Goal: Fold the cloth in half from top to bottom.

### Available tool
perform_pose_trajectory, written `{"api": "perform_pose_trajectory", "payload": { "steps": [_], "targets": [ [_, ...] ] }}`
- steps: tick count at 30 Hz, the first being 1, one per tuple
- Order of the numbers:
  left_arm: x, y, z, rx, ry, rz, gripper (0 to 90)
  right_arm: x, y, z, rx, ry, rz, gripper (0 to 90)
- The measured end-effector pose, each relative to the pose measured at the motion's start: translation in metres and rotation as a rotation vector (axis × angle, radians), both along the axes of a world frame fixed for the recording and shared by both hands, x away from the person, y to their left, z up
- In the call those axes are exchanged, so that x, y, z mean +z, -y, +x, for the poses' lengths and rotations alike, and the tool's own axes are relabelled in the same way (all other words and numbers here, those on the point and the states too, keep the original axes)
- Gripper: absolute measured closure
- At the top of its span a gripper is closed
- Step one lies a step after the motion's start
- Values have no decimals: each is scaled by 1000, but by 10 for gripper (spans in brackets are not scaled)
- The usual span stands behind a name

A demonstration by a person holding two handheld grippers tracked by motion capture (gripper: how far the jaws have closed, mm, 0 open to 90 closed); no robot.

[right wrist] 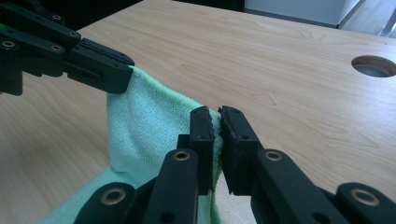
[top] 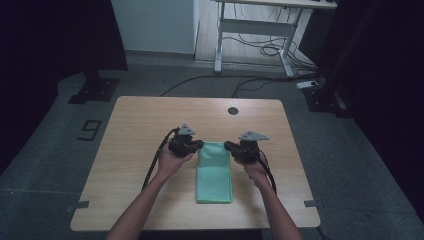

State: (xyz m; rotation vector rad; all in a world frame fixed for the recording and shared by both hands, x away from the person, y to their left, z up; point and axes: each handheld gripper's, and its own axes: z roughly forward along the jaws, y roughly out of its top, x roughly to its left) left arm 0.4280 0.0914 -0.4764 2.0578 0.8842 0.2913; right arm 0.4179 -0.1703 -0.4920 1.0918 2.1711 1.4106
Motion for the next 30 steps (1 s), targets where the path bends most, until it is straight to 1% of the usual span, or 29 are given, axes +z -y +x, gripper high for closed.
{"api": "perform_pose_trajectory", "payload": {
  "steps": [11, 18, 28, 30],
  "targets": [
    [3, -1, -12, -20, 8, 0, 851, -1, 2, -10, 15, 4, 22, 833],
    [2, -1, -19, -26, 12, -1, 850, -3, 4, -18, 32, 8, 20, 832],
    [1, -1, -30, -48, 17, 15, 848, -9, 5, -28, 52, 2, 17, 832],
    [0, -1, -32, -51, 14, 13, 848, -11, 5, -31, 58, 3, 13, 832]
  ]
}}
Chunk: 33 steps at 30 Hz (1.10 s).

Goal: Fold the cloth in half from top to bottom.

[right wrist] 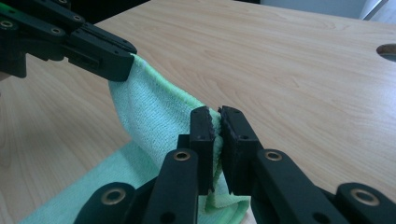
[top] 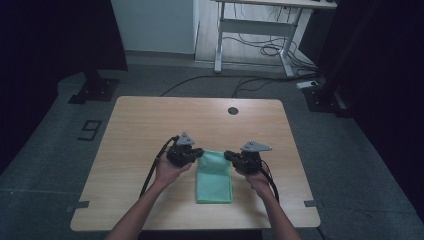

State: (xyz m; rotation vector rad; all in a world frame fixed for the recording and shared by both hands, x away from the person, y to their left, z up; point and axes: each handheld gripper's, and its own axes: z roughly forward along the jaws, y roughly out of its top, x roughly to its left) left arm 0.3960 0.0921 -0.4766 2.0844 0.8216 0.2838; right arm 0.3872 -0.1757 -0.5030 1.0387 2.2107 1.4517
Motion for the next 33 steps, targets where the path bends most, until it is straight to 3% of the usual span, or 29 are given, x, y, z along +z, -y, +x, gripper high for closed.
{"api": "perform_pose_trajectory", "payload": {
  "steps": [33],
  "targets": [
    [-23, -7, -33, -26, -34, -25, 840, -20, 2, -32, 71, -23, -9, 828]
  ]
}}
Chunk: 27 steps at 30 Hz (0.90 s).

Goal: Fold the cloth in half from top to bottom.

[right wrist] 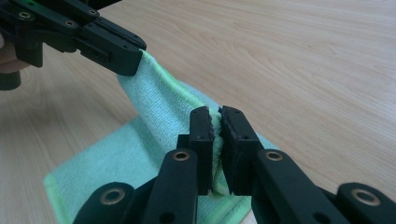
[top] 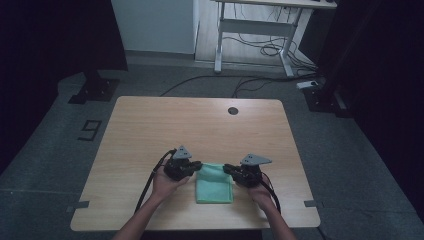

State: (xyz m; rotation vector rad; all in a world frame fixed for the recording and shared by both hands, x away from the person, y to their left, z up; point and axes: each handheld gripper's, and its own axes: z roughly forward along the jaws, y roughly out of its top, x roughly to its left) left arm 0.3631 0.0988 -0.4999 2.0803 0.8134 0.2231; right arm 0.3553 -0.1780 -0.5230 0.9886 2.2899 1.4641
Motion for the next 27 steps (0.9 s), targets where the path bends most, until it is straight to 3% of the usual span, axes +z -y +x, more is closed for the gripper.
{"api": "perform_pose_trajectory", "payload": {
  "steps": [12, 21, 27],
  "targets": [
    [-5, 0, -5, -5, -15, -3, 840, -6, 2, -6, 6, -11, 8, 827],
    [-4, -1, -18, -23, -2, -19, 838, -5, 6, -18, 26, 3, 29, 825],
    [-9, 5, -27, -23, 16, 5, 837, -8, 8, -22, 19, -1, 20, 822]
  ]
}}
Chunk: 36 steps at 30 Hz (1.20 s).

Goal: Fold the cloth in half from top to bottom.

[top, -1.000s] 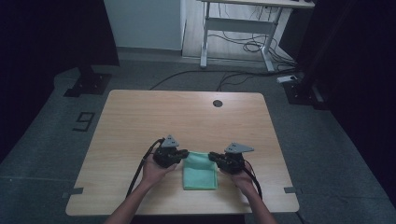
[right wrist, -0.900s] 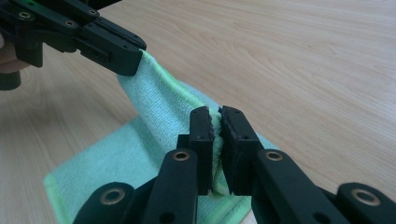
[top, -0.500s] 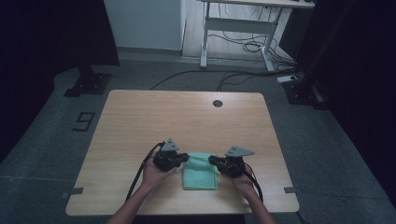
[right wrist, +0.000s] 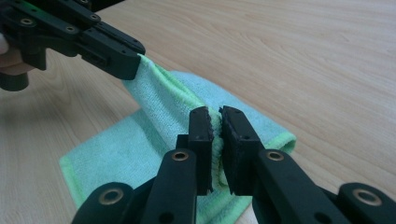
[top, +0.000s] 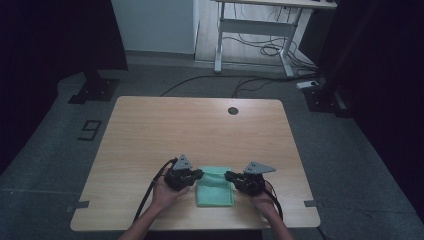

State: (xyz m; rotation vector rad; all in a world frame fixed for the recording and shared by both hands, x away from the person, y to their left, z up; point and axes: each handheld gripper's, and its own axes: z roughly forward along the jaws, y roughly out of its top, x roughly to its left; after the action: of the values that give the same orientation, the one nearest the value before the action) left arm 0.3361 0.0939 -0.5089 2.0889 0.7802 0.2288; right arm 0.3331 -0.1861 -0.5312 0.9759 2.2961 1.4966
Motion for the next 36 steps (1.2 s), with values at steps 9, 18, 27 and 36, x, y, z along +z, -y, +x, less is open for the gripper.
{"api": "perform_pose_trajectory", "payload": {
  "steps": [9, 18, 27, 36],
  "targets": [
    [-7, 0, -13, -16, 0, 5, 827, -6, 0, -11, 28, -9, -17, 810],
    [-22, 11, -20, -38, -7, 87, 823, -15, -4, -21, 41, -57, -104, 820],
    [-27, 19, -1, -17, 3, 152, 826, -18, -11, -5, 12, -101, -140, 826],
    [-25, 23, 41, 47, -3, 155, 827, -20, -14, 35, -87, -108, -109, 826]
  ]
}}
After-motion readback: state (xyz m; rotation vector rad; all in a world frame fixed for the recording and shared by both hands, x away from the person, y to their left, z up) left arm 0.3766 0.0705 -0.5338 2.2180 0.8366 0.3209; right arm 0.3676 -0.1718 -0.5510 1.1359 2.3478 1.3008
